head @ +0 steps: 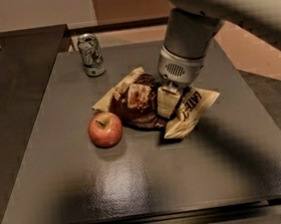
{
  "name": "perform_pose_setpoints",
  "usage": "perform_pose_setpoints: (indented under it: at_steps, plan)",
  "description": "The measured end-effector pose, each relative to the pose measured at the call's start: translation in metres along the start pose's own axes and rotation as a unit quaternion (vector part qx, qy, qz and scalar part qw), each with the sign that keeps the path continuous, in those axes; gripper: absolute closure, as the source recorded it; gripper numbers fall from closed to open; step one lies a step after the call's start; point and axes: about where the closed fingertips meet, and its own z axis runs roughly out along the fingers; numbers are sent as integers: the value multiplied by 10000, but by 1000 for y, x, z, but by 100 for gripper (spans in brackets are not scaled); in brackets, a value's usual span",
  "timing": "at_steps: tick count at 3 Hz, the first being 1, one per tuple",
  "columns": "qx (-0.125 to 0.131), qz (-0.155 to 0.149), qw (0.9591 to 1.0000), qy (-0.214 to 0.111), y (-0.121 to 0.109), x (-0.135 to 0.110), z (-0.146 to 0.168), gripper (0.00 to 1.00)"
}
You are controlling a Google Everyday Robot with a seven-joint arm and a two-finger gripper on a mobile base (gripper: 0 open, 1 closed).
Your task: Move brown chip bag near apple
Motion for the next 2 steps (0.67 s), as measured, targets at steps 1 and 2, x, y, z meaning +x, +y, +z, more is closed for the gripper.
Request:
perform_pose_setpoints:
  at_steps: [1,2]
  plan:
    - [1,-52,10000,34,5,-8,5,54]
    - [19,-56,10000,13,5,-9,4,31]
